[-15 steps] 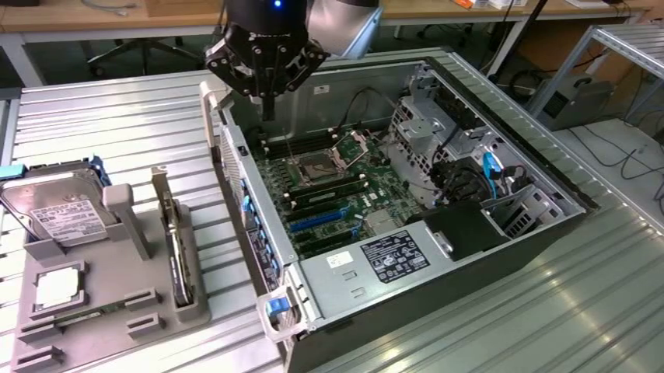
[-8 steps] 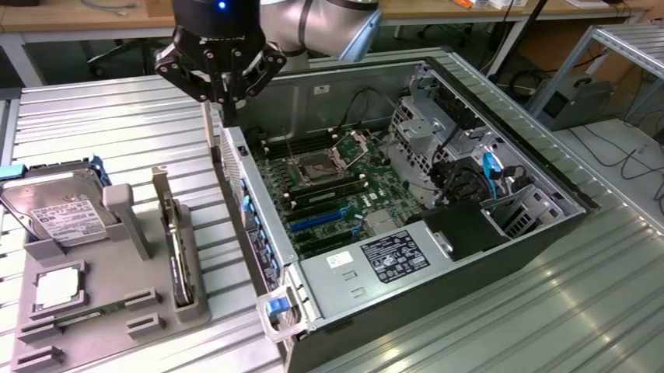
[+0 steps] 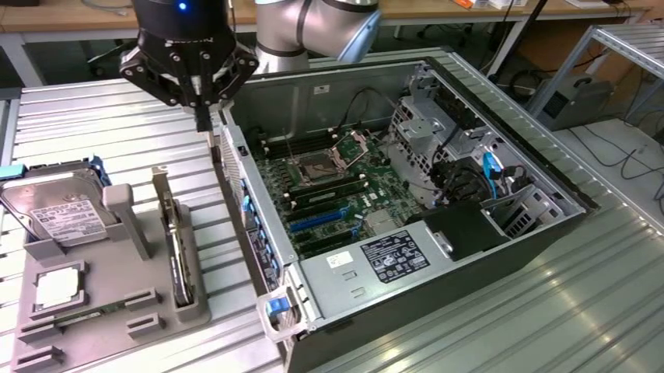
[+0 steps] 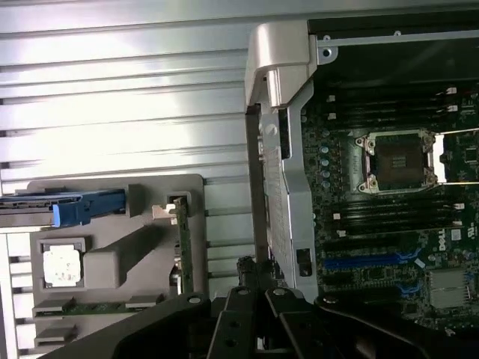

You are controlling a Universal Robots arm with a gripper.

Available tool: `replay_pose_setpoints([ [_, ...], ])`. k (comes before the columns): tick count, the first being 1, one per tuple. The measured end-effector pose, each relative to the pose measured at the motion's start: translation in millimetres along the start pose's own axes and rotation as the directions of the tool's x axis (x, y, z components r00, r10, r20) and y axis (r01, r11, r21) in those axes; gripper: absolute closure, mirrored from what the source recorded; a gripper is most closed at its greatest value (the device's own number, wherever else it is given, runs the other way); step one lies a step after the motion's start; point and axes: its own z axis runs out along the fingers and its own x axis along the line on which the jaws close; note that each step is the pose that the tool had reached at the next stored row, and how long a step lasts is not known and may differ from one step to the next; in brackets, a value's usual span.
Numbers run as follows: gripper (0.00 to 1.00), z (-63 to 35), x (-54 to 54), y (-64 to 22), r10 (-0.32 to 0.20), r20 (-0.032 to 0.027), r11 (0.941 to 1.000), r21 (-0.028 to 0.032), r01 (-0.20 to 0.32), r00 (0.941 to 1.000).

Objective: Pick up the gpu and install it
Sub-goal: 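Reach for the gpu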

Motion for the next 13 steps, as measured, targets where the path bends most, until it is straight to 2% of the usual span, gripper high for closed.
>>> replay_pose_setpoints([
  [5,0.89,-0.5,17.2,-1.3,0.0,0.0,1.0,0.0001,0.0,1.0],
  [9,0.89,-1.0,37.7,-2.9,0.001,0.0,1.0,0.0001,-0.001,1.0],
  [13,0.89,-1.2,49.2,-3.7,0.002,0.0001,1.0,0.0,-0.002,1.0],
])
